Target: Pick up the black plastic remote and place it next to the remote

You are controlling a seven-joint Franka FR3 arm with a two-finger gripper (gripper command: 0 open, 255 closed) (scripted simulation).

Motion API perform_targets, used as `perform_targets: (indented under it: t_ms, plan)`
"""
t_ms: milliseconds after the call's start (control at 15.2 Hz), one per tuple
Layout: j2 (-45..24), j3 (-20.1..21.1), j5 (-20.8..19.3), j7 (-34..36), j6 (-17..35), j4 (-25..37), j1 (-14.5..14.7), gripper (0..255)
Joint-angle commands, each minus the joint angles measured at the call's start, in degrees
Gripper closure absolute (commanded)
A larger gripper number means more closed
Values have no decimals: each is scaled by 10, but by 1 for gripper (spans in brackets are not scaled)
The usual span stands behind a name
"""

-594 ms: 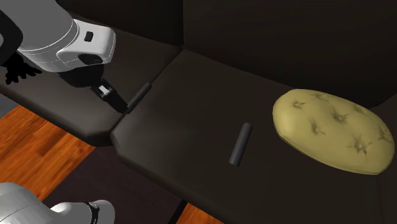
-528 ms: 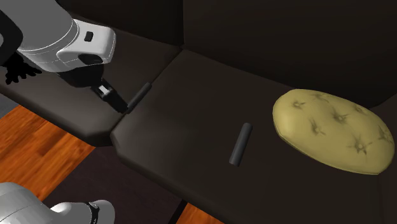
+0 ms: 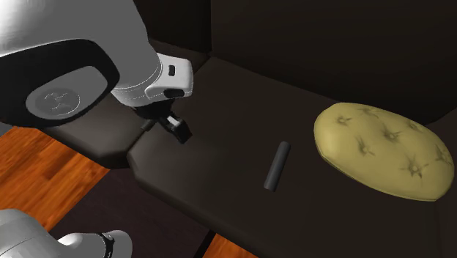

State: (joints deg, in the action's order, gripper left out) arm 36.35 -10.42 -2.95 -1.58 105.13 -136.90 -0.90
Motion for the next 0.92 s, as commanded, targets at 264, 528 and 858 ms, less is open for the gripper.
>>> perform_targets:
  t_ms: [264,528,858]
  plan:
    - [-91,-69,-13,-89,58,23,-8,0]
    - [-167,-112,-4,-152,92,55,-8,0]
    - [-274,-161,30,-238,125,113,-9,0]
